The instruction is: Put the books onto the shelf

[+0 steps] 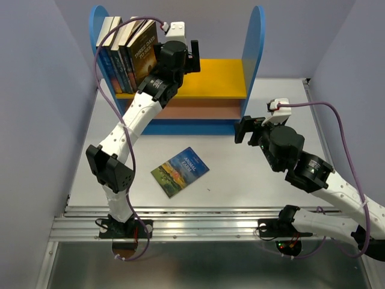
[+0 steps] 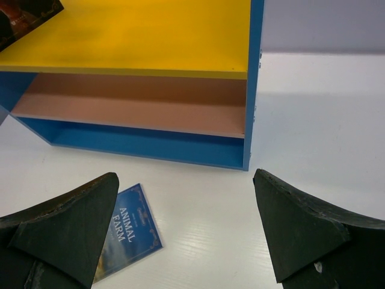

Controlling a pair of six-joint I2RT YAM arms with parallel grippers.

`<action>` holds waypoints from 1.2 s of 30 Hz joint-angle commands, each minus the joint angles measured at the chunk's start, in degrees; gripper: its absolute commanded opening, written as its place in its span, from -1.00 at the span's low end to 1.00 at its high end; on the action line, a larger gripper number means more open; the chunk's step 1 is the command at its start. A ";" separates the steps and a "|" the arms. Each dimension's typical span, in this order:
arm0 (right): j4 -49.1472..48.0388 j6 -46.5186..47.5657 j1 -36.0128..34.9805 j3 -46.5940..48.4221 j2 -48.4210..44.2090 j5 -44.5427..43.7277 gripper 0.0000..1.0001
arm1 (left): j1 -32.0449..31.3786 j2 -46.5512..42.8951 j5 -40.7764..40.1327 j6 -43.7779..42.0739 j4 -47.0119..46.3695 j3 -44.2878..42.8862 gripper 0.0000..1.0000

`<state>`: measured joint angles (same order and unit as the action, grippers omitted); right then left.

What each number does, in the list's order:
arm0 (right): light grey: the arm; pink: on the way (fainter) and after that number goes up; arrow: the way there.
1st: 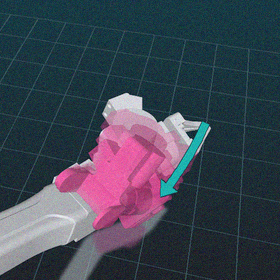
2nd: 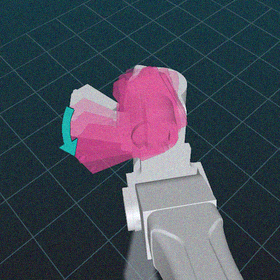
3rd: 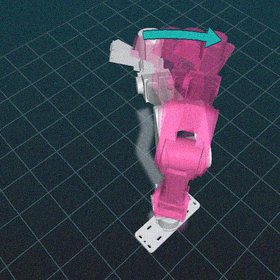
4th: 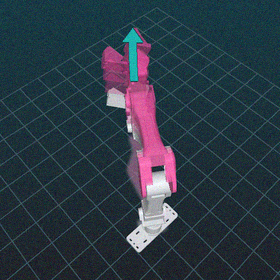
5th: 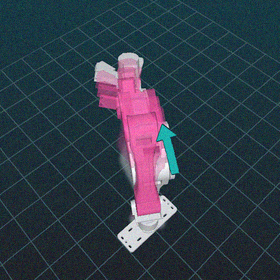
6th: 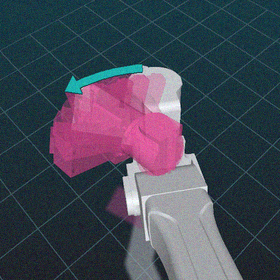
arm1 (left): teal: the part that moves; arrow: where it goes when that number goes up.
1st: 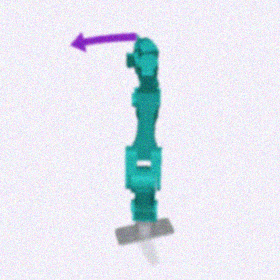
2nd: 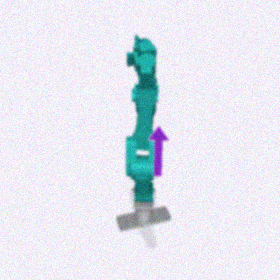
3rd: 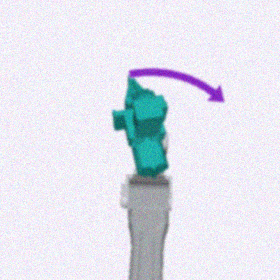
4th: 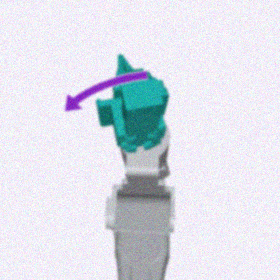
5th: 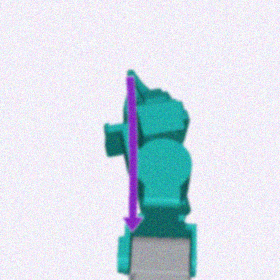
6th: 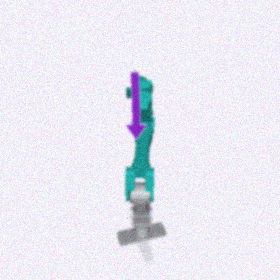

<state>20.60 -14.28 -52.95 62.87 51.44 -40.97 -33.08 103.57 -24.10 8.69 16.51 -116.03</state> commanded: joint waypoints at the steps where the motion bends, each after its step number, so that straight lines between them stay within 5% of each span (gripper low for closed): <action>1: -1.09 0.92 -0.14 -0.12 -1.25 -1.48 1.00 | 2.31 1.45 -3.85 -1.66 -3.24 -6.05 0.98; 24: -1.09 1.01 -0.14 0.23 -0.29 -2.62 1.00 | 9.70 3.75 -18.61 0.28 -2.45 -7.46 0.98; 36: -1.09 0.75 -0.14 -0.12 -0.64 -2.18 1.00 | 9.70 -0.21 -7.11 1.33 -4.03 -4.47 0.98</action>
<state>20.58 -14.09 -52.95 62.87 51.40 -42.02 -24.27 108.97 -33.15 9.08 15.14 -120.90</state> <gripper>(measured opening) 0.998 0.989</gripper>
